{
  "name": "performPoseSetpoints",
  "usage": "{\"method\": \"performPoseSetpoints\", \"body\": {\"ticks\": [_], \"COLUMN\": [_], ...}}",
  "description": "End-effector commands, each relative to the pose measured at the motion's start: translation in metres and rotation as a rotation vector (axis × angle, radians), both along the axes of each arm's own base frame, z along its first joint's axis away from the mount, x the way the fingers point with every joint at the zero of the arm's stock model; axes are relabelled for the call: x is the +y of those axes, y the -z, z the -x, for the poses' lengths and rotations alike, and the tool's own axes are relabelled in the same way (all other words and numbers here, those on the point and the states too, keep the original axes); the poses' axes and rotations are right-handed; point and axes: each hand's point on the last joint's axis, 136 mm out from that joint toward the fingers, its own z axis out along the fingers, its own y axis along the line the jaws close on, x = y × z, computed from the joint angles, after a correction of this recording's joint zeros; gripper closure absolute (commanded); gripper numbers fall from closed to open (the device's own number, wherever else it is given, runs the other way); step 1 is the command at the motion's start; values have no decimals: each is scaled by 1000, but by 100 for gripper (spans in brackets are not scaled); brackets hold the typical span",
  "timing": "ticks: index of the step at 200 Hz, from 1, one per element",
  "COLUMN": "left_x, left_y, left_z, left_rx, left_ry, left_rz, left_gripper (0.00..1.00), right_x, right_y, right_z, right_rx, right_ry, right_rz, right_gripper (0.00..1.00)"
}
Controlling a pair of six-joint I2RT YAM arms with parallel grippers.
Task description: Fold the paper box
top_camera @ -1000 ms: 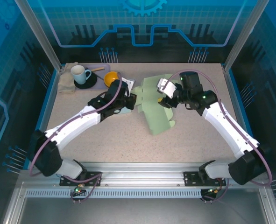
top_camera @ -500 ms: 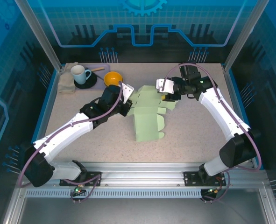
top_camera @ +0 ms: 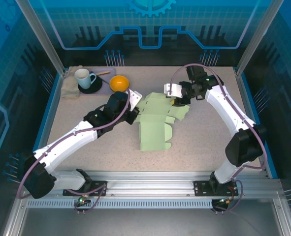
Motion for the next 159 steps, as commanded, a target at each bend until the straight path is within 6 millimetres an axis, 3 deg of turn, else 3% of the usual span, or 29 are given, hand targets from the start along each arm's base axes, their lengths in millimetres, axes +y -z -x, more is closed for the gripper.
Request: {"method": "performPoseSetpoints", "body": {"ticks": [1, 41, 120, 136, 152, 159], "left_x": [2, 2, 1, 1, 1, 2], "left_y": [-8, -7, -13, -13, -14, -15], "left_z": [3, 2, 4, 4, 4, 3], "left_rx": [-45, -51, -72, -74, -71, -73], "left_ry": [7, 0, -1, -5, -5, -13], "left_rz": [-12, -17, 17, 20, 25, 27], "left_gripper": [100, 100, 100, 100, 100, 100], "right_x": [-6, -6, -6, -4, -4, -4], "right_y": [0, -2, 1, 0, -3, -5], "right_z": [3, 6, 8, 10, 11, 12], "right_rx": [27, 31, 51, 53, 52, 50], "right_ry": [-12, -19, -13, -18, -20, -24], "right_rz": [8, 2, -9, -14, -20, -20], "right_gripper": [58, 81, 82, 88, 100, 100]}}
